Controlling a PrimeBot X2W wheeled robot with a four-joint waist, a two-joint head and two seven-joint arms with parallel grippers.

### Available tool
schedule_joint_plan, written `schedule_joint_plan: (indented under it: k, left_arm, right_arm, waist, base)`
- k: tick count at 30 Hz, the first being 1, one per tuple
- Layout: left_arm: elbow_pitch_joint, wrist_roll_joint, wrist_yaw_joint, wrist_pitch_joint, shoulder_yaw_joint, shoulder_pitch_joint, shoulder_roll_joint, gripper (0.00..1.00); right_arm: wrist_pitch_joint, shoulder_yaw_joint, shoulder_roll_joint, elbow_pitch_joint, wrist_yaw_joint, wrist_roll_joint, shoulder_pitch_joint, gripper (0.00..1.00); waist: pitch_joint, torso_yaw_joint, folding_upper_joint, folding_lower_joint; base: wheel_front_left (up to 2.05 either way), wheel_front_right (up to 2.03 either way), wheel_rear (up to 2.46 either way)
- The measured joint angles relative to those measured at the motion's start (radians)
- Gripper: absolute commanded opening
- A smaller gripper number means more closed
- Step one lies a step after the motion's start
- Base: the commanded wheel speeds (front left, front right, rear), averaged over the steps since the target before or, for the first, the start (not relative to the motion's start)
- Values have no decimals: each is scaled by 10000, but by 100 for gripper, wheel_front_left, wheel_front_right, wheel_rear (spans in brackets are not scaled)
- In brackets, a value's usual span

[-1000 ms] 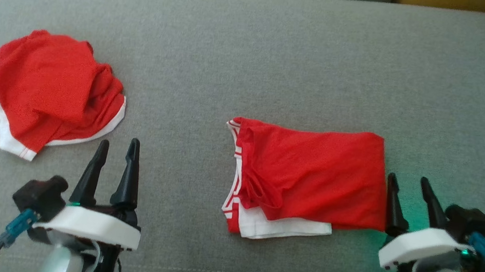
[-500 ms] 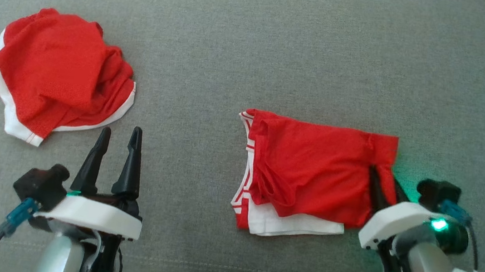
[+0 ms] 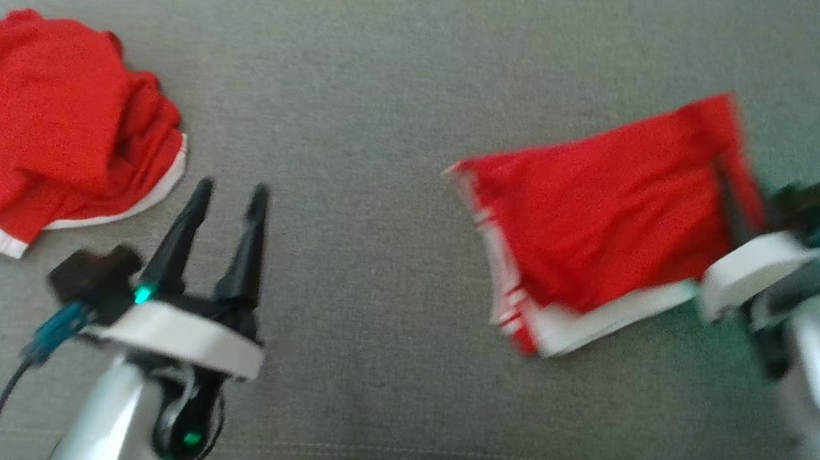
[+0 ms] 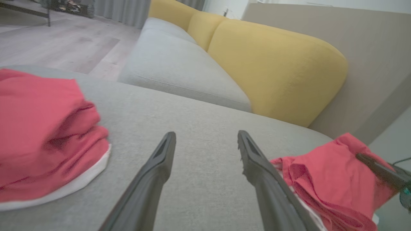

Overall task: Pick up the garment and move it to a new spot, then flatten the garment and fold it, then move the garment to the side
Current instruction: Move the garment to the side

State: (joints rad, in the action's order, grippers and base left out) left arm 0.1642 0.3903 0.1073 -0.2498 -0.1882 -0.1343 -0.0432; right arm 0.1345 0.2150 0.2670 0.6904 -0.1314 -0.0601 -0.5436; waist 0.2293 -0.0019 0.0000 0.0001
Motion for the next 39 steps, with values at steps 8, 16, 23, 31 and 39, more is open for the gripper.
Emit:
schedule_joint_plan:
  k: [8, 16, 23, 31, 39]
  left_arm:
    - [-59, -535, 165, -2, -441, -1786, 12, 100]
    - [-380, -690, 171, -69, -512, -2640, -27, 100]
    - [-585, -518, 171, -69, -520, -2889, -199, 100]
    - [-581, -502, 171, -69, -512, -2889, -209, 100]
    - [-424, -341, 171, -69, -295, -2827, -186, 100]
  right_arm:
    - [-662, -842, 1791, 441, 0, -849, -1476, 0]
    - [-1007, -1985, 2215, 575, 0, -1043, -2401, 0]
    - [-1335, -3010, 1973, 410, 0, -523, -2684, 0]
    - [-1526, -3457, 1626, -71, 0, -341, -2662, 59]
    - [-1626, -3388, 1348, -980, 0, -474, -2440, 100]
  waist:
    - [911, -319, 0, 0]
    - [1867, -590, 0, 2]
    - [2540, -823, 0, 2]
    - [2605, -837, 0, 0]
    - [2100, -721, 0, 0]
  base:
    - [0, 0, 0]
    - [0, 0, 0]
    - [0, 0, 0]
    - [0, 0, 0]
    - [0, 0, 0]
